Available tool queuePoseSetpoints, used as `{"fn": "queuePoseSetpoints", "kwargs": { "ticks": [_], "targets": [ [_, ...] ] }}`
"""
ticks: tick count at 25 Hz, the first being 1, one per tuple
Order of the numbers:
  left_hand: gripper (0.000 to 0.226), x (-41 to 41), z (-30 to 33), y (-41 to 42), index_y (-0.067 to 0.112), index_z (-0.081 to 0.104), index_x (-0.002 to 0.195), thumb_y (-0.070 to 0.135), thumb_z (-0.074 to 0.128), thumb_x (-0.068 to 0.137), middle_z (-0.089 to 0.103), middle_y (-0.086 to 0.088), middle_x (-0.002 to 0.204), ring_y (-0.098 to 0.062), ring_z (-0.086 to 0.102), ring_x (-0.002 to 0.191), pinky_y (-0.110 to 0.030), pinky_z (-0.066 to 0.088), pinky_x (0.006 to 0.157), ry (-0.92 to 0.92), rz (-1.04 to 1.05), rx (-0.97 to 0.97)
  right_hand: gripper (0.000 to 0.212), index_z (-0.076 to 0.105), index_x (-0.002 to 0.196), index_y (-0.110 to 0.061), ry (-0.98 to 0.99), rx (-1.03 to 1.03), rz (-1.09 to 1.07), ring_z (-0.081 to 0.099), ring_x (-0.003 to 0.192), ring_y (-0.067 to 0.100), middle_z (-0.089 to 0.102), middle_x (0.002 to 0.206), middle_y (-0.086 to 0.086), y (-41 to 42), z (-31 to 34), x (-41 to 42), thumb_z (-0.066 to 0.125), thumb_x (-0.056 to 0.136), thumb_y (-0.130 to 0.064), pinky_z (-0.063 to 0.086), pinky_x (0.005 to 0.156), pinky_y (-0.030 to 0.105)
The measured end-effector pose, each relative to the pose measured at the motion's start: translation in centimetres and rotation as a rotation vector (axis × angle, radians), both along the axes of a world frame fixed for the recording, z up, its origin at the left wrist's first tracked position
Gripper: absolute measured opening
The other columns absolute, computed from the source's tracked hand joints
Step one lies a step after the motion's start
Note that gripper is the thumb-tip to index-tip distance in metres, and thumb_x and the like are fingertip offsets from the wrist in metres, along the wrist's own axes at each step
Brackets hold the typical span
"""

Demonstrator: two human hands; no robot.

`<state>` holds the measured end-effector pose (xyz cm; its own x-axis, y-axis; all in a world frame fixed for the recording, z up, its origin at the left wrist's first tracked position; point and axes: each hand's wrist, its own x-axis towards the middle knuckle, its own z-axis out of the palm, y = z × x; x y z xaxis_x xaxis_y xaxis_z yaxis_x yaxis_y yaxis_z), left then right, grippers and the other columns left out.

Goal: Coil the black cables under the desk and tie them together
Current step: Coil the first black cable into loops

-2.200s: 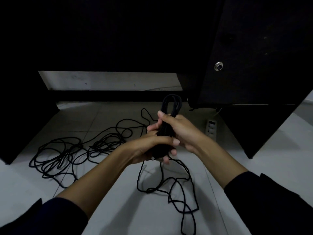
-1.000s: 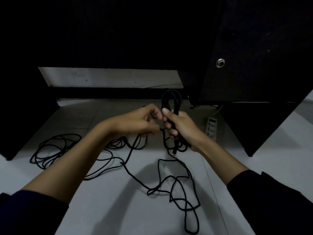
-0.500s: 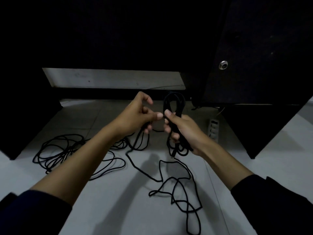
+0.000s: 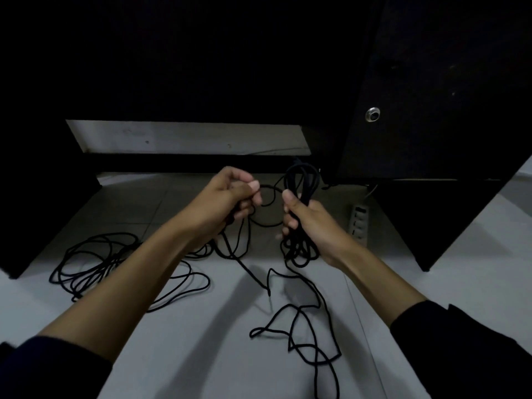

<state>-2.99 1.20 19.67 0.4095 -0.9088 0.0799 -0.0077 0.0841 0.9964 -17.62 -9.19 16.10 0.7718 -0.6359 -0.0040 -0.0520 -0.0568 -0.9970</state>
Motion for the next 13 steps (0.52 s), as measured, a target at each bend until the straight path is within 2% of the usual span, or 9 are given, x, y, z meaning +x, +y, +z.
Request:
{"fn": "queuePoseSetpoints", "kwargs": {
  "ticks": [2,5,6,9,11,13],
  "targets": [
    [0.006,-0.2,0.3,-0.4,0.009,0.041,0.1,0.008,0.047,0.099,0.057,-0.004,0.071,-0.005,0.041,0.051,-0.016,0.036,0.044,0.034,-0.003,-0.077,0.037,0.05,0.075,-0.014,-0.034,-0.004,-0.021,0.046,0.05,0.006,0.042,0.051,-0.006,0.5,0.1,0.2,0.044,0.099,-0.041,0.046,0.06,0.024],
    [0.004,-0.6,0.4,-1.2,0.008,0.042,0.101,0.009,0.045,0.099,0.055,-0.002,0.071,-0.004,0.042,0.052,-0.015,0.037,0.045,0.181,0.002,-0.165,0.034,0.055,0.077,-0.016,-0.02,-0.093,-0.033,0.046,0.048,0.003,0.05,0.058,-0.006,1.2,-0.1,0.7,0.044,0.1,-0.037,0.041,0.052,0.017],
    [0.003,-0.8,0.5,-1.5,0.009,0.043,0.097,0.008,0.045,0.099,0.053,-0.001,0.07,-0.003,0.042,0.051,-0.014,0.036,0.045,0.236,0.002,-0.178,0.032,0.057,0.078,-0.017,-0.016,-0.103,-0.035,0.047,0.049,0.001,0.053,0.063,-0.005,1.5,-0.1,0.8,0.045,0.1,-0.036,0.04,0.051,0.015],
    [0.02,-1.1,0.7,-2.1,0.011,0.046,0.081,0.007,0.042,0.101,0.049,0.001,0.065,-0.001,0.038,0.048,-0.011,0.034,0.042,0.335,-0.022,-0.179,0.026,0.061,0.083,-0.02,-0.054,-0.122,-0.037,0.05,0.05,-0.002,0.06,0.068,-0.009,2.1,0.1,1.1,0.046,0.1,-0.031,0.042,0.053,0.016],
    [0.026,-1.3,0.7,-2.3,0.011,0.046,0.076,0.008,0.04,0.101,0.049,0.003,0.062,-0.001,0.038,0.046,-0.01,0.034,0.041,0.398,-0.041,-0.182,0.023,0.063,0.087,-0.026,-0.099,-0.128,-0.014,0.05,0.05,-0.003,0.062,0.061,-0.016,2.4,0.5,1.2,0.044,0.101,-0.026,0.042,0.052,0.014],
    [0.028,-1.5,0.8,-2.5,0.011,0.046,0.074,0.007,0.04,0.101,0.048,0.002,0.062,-0.001,0.038,0.045,-0.01,0.034,0.041,0.456,-0.026,-0.186,0.023,0.063,0.09,-0.027,-0.131,-0.106,0.022,0.048,0.049,-0.001,0.059,0.056,-0.016,2.7,0.7,1.3,0.044,0.101,-0.023,0.04,0.048,0.013]
  ]
}}
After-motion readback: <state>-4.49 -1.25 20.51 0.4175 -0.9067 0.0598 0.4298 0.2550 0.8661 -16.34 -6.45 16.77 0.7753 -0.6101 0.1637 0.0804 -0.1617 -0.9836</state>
